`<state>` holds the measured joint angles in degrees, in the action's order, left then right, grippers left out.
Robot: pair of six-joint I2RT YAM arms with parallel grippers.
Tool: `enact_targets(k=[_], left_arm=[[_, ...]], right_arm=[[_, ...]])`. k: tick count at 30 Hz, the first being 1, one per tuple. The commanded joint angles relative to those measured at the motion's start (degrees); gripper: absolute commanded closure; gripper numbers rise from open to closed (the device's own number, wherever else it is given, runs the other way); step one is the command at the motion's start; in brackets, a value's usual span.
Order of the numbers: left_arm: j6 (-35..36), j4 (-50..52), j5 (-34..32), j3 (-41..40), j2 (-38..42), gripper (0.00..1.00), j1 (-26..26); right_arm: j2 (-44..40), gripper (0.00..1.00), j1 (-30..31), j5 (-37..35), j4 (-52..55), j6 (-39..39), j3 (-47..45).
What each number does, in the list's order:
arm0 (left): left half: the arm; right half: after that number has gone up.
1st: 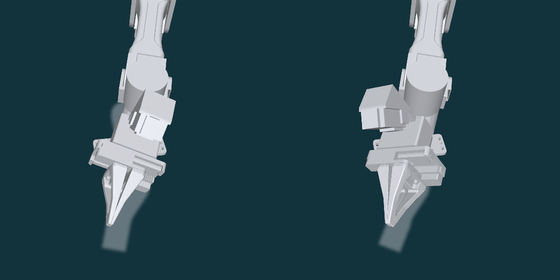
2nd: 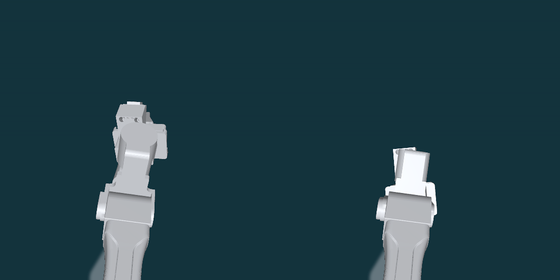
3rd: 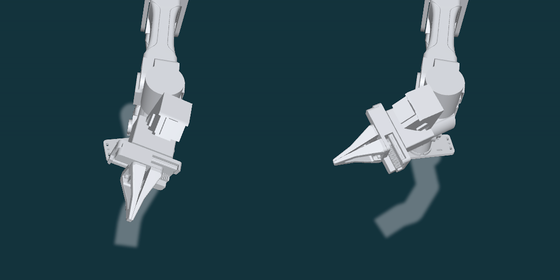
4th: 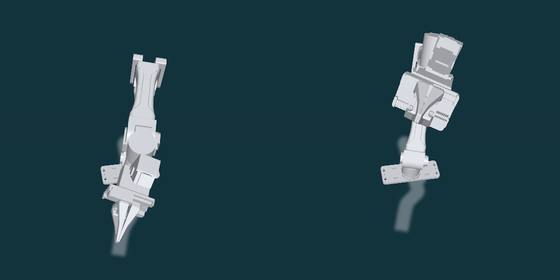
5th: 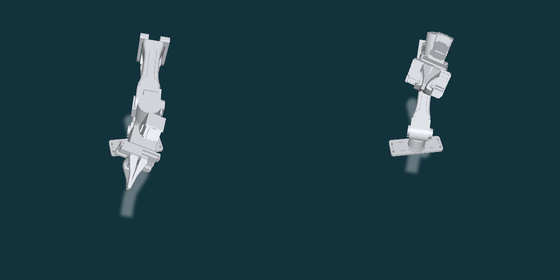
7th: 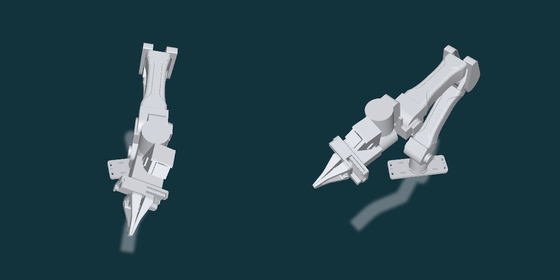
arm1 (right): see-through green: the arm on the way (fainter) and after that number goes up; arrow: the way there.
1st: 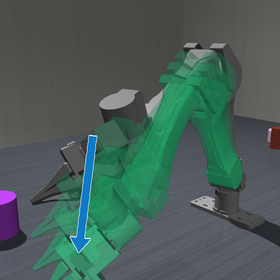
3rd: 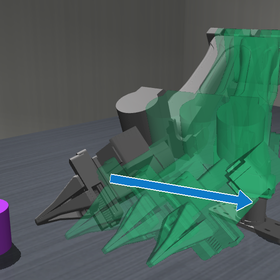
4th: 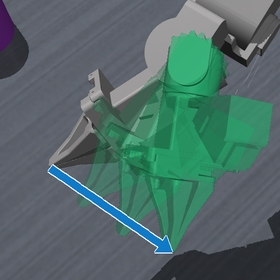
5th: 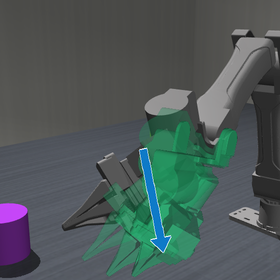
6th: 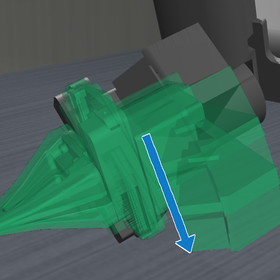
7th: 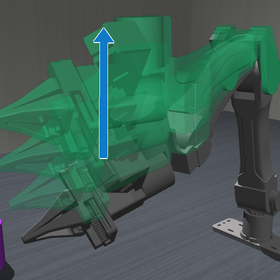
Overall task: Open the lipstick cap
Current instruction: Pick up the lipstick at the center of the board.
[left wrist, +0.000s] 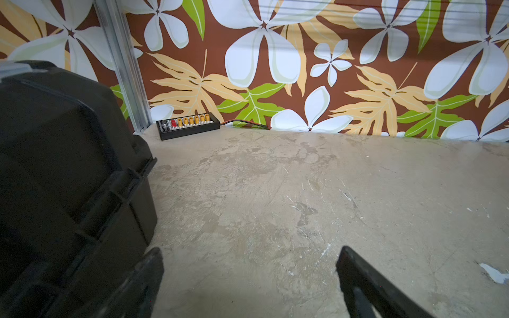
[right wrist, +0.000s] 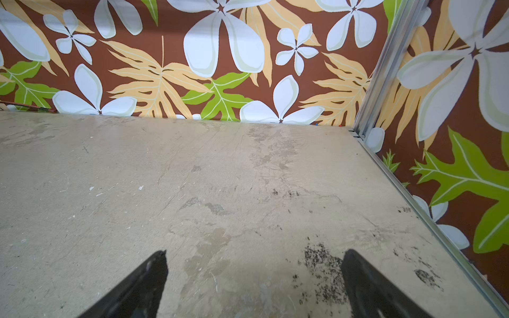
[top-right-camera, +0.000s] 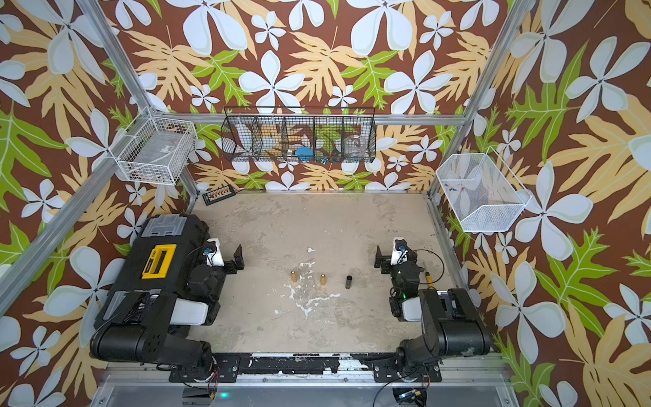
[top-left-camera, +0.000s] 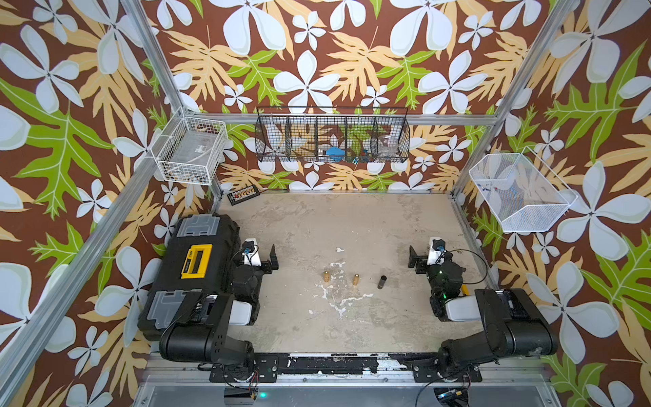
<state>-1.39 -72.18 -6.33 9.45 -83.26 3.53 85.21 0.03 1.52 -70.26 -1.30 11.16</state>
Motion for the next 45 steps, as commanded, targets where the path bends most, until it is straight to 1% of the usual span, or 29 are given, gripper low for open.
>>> enact_targets(k=[1,22,26,28,30,33,35,36,38,40,42,43,45], left_arm=[[-0.5,-0.7,1.0,0.0,0.1,0.0,-0.2],[-0.3,-0.5,1.0,0.0,0.2,0.0,-0.2],[0.2,-3.4,2.9,-2.0,1.0,0.0,-0.2],[-0.2,-5.3,2.0,-3.1,1.3,0.0,-0.2],[-0.2,-5.0,2.1,-2.8,1.1,0.0,-0.1],[-1.0,-4.7,0.3,-3.3,2.8,0.0,-0.2],[-1.2,-4.6,-0.8,-4.3,5.6,0.0,-0.1],[-1.7,-2.5,-2.0,-4.2,8.0,0.0,-0.1],[-2.3,2.3,-3.2,-3.5,11.6,0.0,-0.1],[-1.9,6.8,-2.8,-2.0,16.0,0.0,-0.2],[-3.1,13.8,-2.9,0.5,20.9,0.0,-0.1],[-3.3,17.0,-2.7,2.1,22.6,0.0,-0.2],[-5.0,23.9,-1.7,5.9,24.4,0.0,-0.2]], right_arm=[[-0.1,0.0,0.0,0.1,-0.3,-0.2,0.2],[0.0,0.0,0.1,0.1,-0.1,-0.2,0.3],[-0.2,0.0,0.1,0.1,-0.4,-0.3,0.0],[-0.4,0.0,0.1,1.0,-1.1,0.0,-0.3],[-0.8,0.0,0.1,1.4,-2.8,0.2,-1.4],[-1.5,0.0,0.3,1.2,-5.1,0.4,-3.2],[-2.6,0.0,0.4,0.1,-7.7,0.2,-4.5],[-4.3,0.0,0.4,-0.9,-6.9,-0.2,-4.5],[-9.4,0.0,0.5,-1.6,4.7,-0.5,-0.9],[-14.1,0.0,0.4,-3.6,21.7,-2.8,5.2],[-17.0,0.0,0.4,-6.0,33.9,-5.6,10.1],[-18.5,0.0,0.4,-5.7,39.0,-6.5,12.3],[-20.6,0.0,0.5,-4.4,45.5,-9.3,15.5]])
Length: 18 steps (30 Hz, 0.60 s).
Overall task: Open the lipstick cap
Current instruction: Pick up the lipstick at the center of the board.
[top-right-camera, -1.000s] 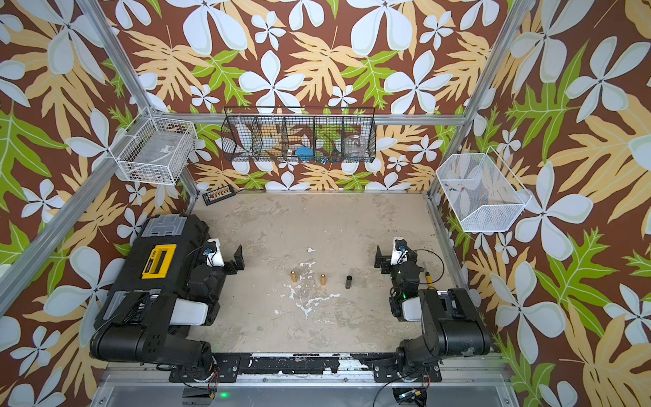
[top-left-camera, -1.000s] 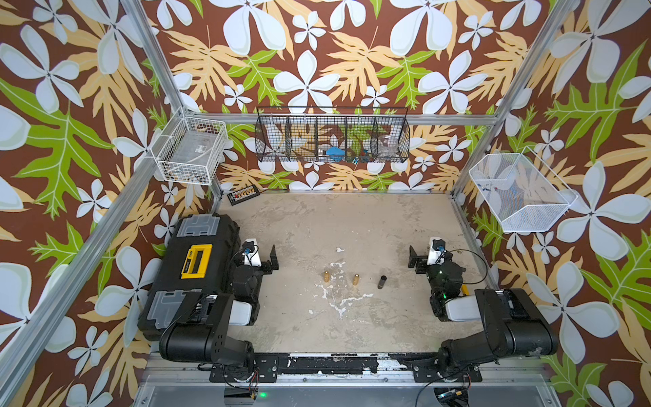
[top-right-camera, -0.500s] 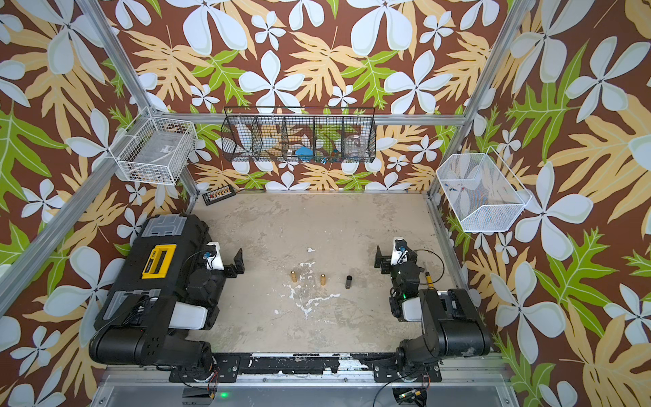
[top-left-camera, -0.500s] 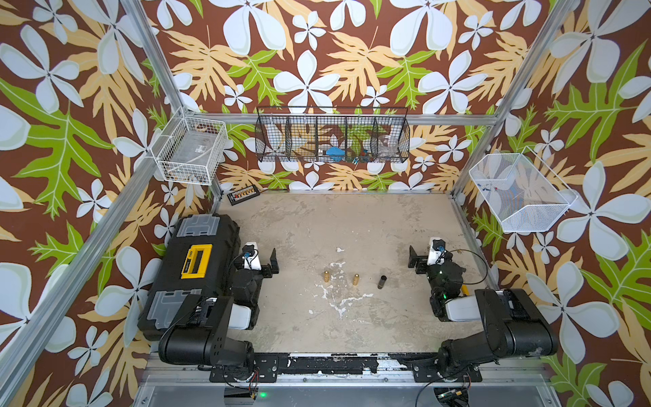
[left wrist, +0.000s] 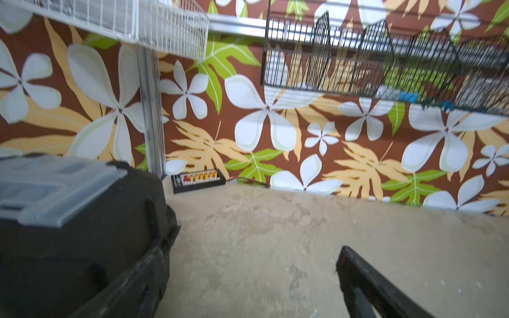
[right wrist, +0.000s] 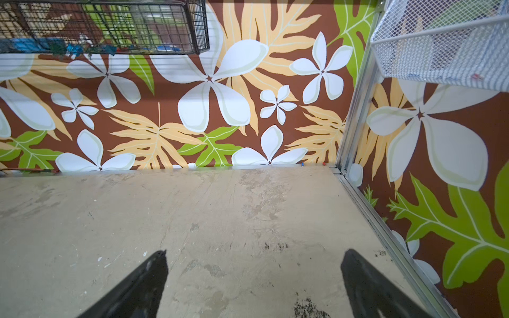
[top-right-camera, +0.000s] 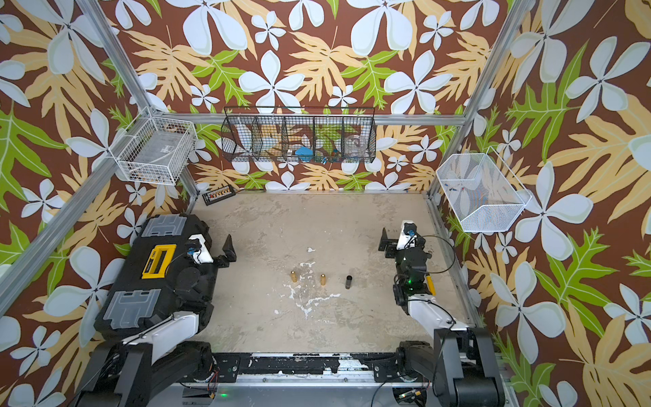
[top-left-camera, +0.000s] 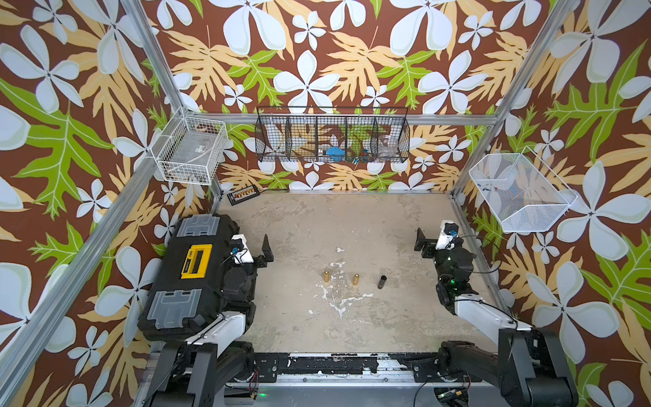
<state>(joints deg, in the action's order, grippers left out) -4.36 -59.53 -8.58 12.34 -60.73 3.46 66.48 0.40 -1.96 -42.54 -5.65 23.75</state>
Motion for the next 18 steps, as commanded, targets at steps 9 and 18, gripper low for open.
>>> enact_targets(k=[9,18], left_arm=[[-23.1,44.4,2.8,21.4,4.2,0.0,-0.1],[-34.6,34.5,38.5,18.6,5.1,0.0,0.8]], right_arm=[[-5.3,0.0,0.0,19.6,42.7,-20.5,15.5],[-8.2,0.12,2.1,30.6,53.2,-22.1,16.0]])
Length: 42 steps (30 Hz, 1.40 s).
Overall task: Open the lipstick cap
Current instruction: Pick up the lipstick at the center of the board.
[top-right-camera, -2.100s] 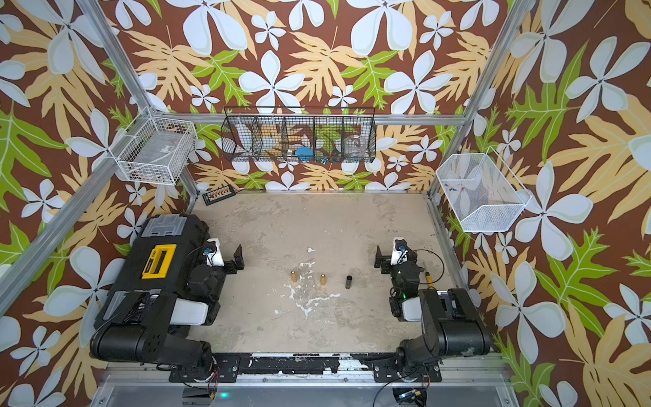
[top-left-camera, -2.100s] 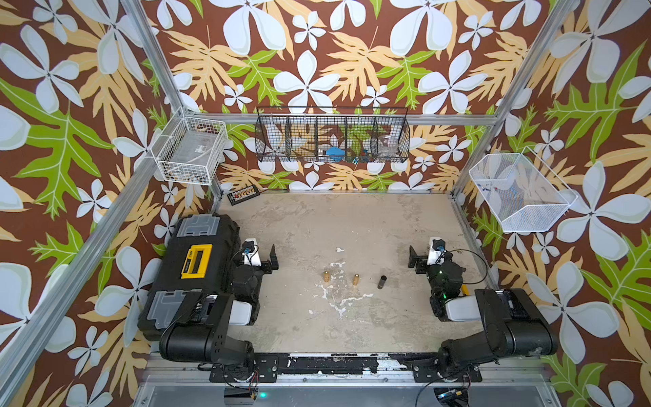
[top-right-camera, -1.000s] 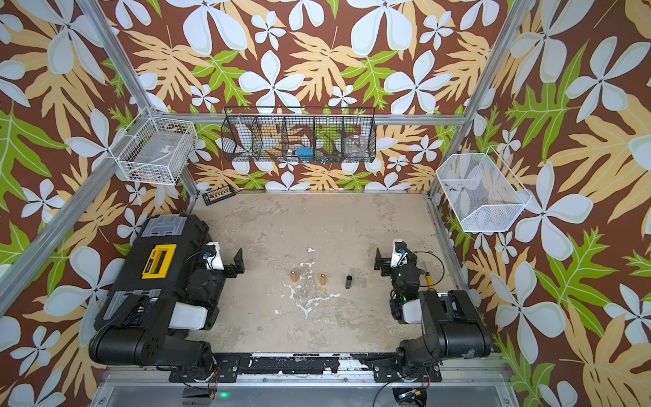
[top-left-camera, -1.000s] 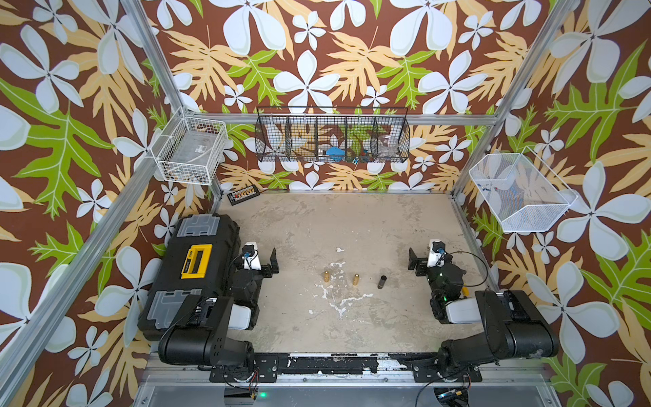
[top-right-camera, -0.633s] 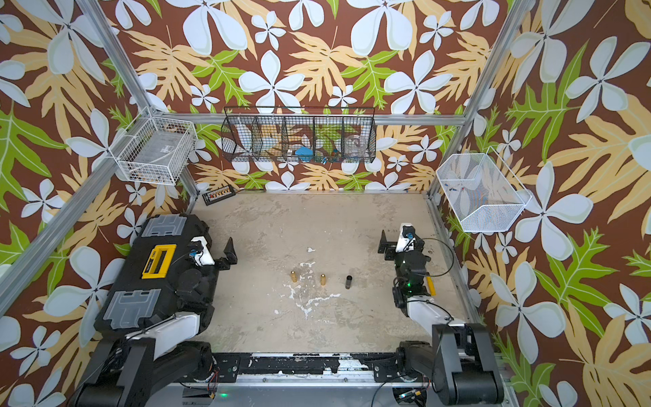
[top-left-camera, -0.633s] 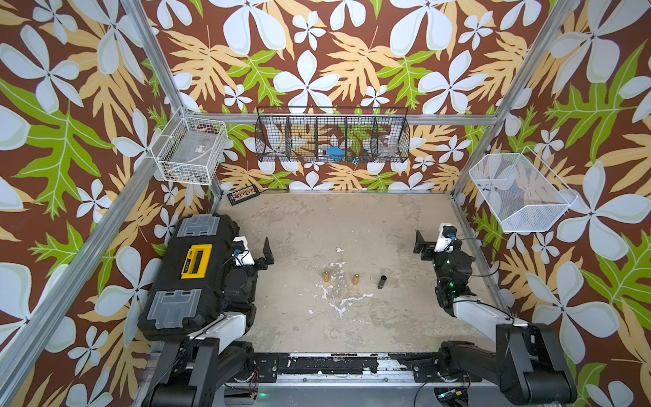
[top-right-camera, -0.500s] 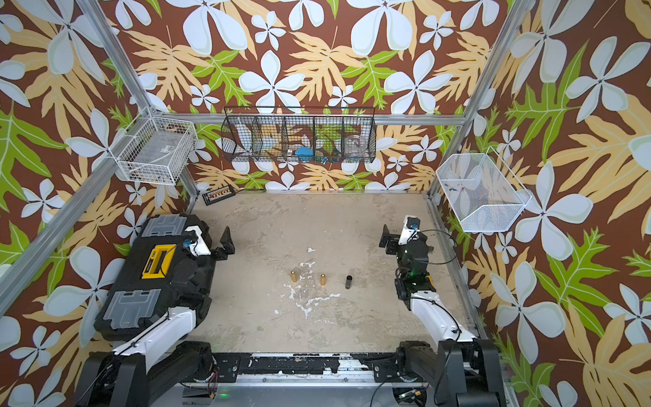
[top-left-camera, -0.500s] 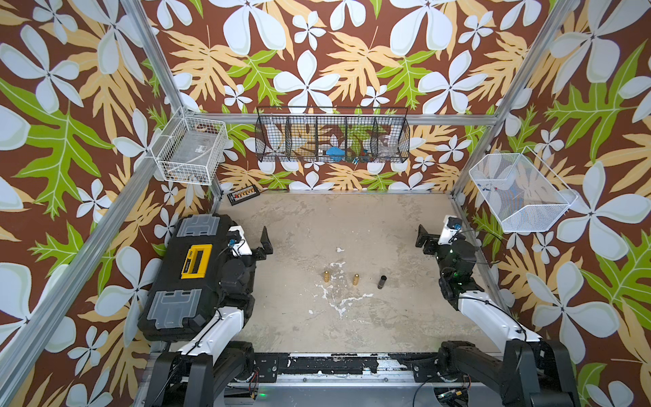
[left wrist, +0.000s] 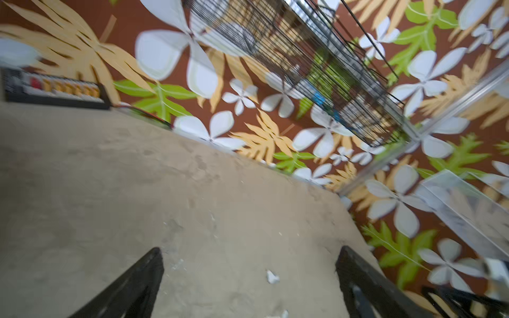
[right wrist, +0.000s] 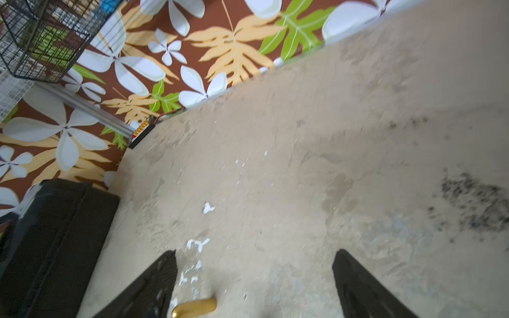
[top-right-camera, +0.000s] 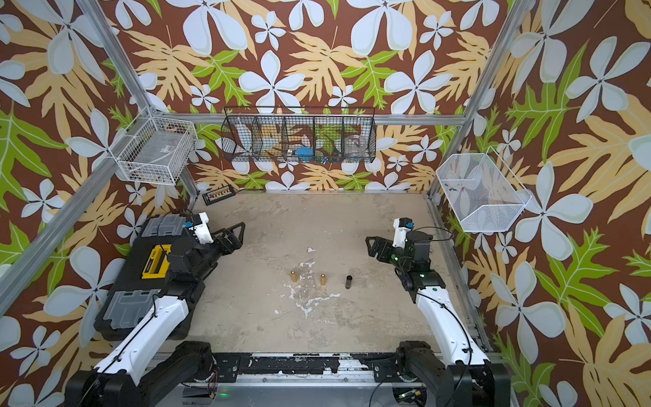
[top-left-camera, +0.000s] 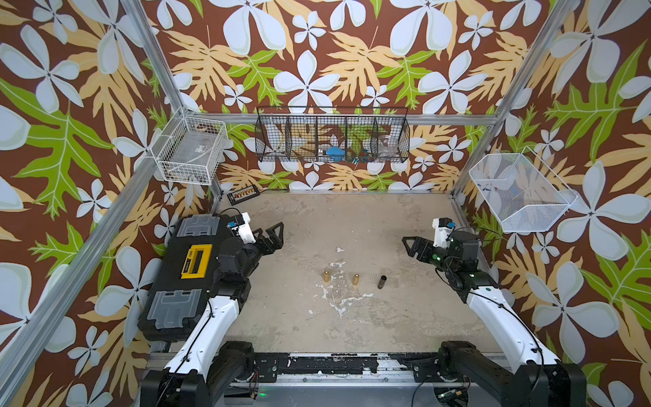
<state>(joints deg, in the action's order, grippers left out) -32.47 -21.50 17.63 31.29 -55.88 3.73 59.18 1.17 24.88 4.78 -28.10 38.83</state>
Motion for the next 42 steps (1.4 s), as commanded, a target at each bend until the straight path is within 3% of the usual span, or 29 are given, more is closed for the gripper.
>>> enact_targets(k=[1,4,8,17,19,23,28,42], left_arm=[[-7.0,-3.6,13.4,-0.3,0.2,0.0,1.5],[-5.4,-0.8,14.5,0.9,0.1,0.0,5.5],[-4.5,0.3,14.3,1.5,-0.6,0.0,10.7],[4.4,10.8,8.2,8.6,-7.1,0.0,25.1],[5.7,12.2,6.2,9.6,-8.0,0.0,27.2],[4.6,10.0,6.6,9.8,-9.9,0.0,27.9],[5.1,7.7,6.6,8.7,-10.0,0.0,28.0],[5.2,5.3,6.5,5.1,-8.7,0.0,28.0]], right_arm=[[-1.5,0.13,3.1,1.3,7.8,1.0,1.5],[-2.8,0.15,10.3,-9.8,13.4,2.7,3.3],[-3.5,0.17,14.5,-16.6,18.0,3.7,4.0],[-1.0,0.25,17.2,-13.0,19.0,6.7,4.2],[0.1,0.27,20.1,-17.3,20.7,8.7,5.8],[3.2,0.27,24.1,-26.2,25.7,12.0,10.1],[3.8,0.31,24.4,-25.7,25.9,12.2,11.2],[6.6,0.32,25.9,-24.1,27.7,9.8,10.2]])
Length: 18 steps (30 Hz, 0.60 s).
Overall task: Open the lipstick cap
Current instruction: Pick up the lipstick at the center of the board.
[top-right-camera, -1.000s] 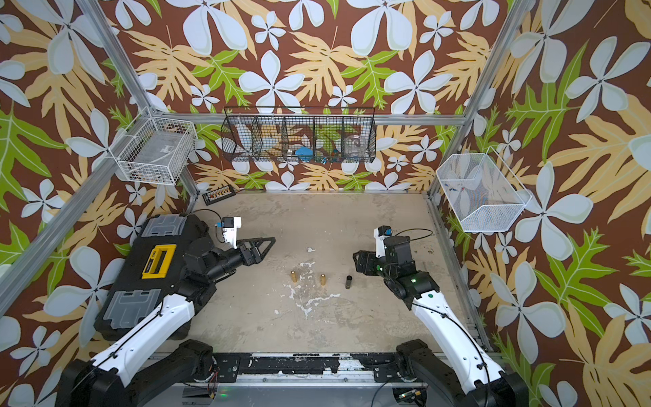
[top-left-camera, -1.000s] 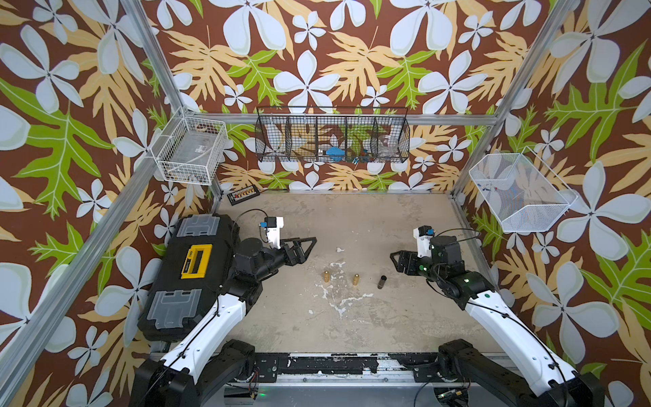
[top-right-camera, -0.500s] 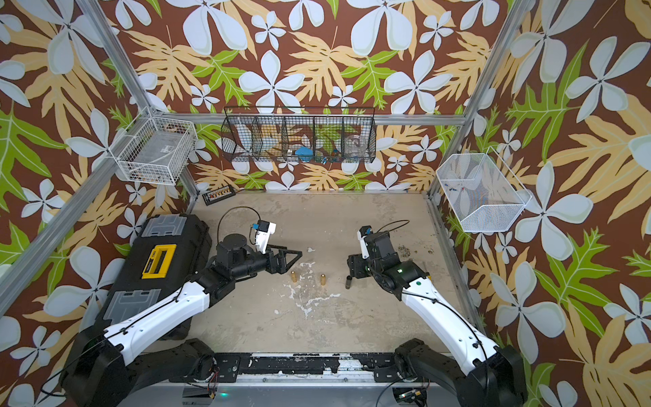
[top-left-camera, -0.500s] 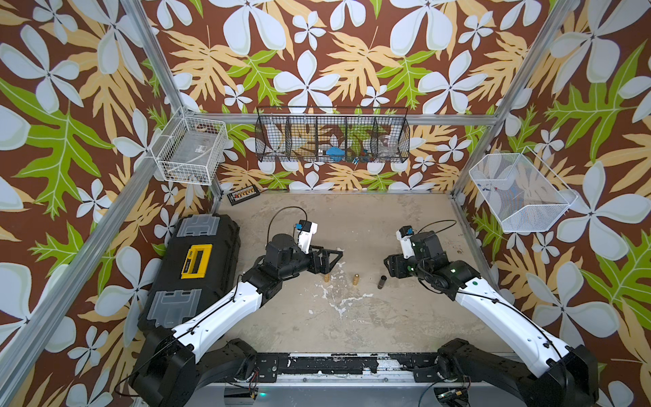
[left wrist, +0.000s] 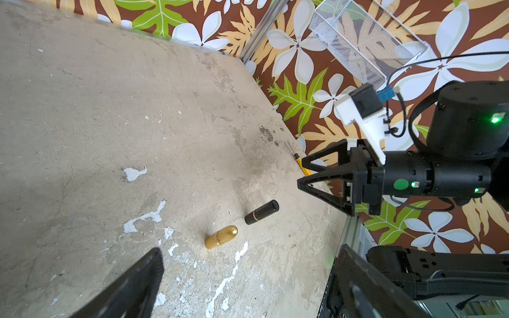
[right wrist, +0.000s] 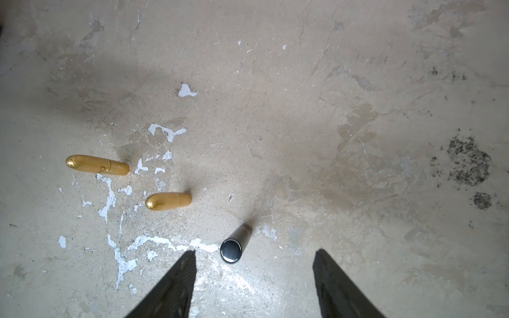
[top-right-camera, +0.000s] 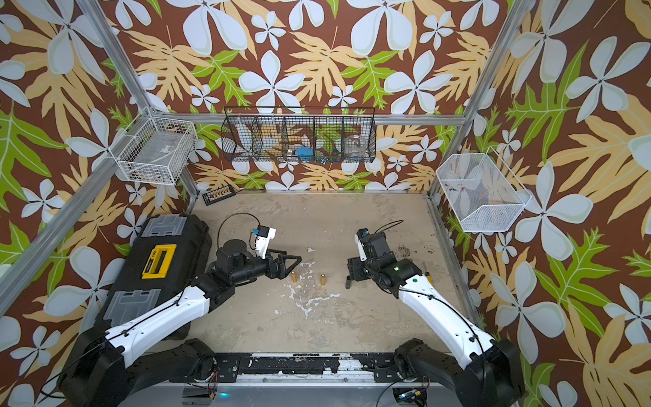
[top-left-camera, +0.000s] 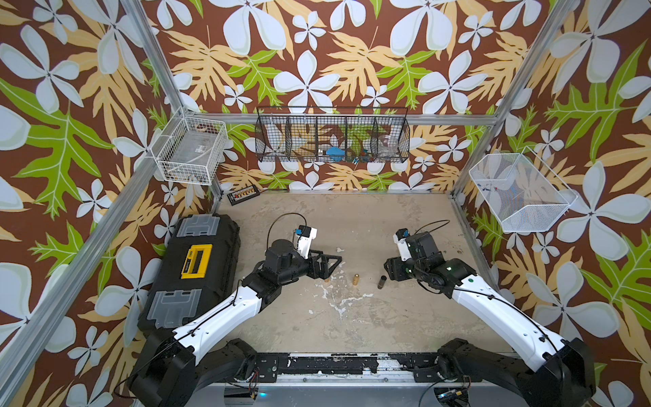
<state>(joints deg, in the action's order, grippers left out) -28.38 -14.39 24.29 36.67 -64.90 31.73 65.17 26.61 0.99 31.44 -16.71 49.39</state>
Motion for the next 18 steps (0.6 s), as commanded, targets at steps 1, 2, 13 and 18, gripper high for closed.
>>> enact_targets(k=[1,2,13,18], left_arm=[[1.3,-1.8,-0.3,-0.4,0.5,0.0,0.0],[1.5,-2.0,-0.5,-0.7,0.6,0.0,0.0],[2.5,-3.4,-1.9,-1.8,1.1,0.0,0.0],[2.7,-3.4,-1.9,-2.1,1.2,0.0,0.0]], right_arm=[[0.9,0.33,1.0,-0.4,1.4,-2.0,-0.4],[1.0,0.33,1.6,-0.4,1.4,-2.3,-0.8],[3.4,0.41,4.2,0.3,-2.7,-4.7,-4.6],[6.1,0.43,4.2,1.9,-4.7,-5.1,-5.0]])
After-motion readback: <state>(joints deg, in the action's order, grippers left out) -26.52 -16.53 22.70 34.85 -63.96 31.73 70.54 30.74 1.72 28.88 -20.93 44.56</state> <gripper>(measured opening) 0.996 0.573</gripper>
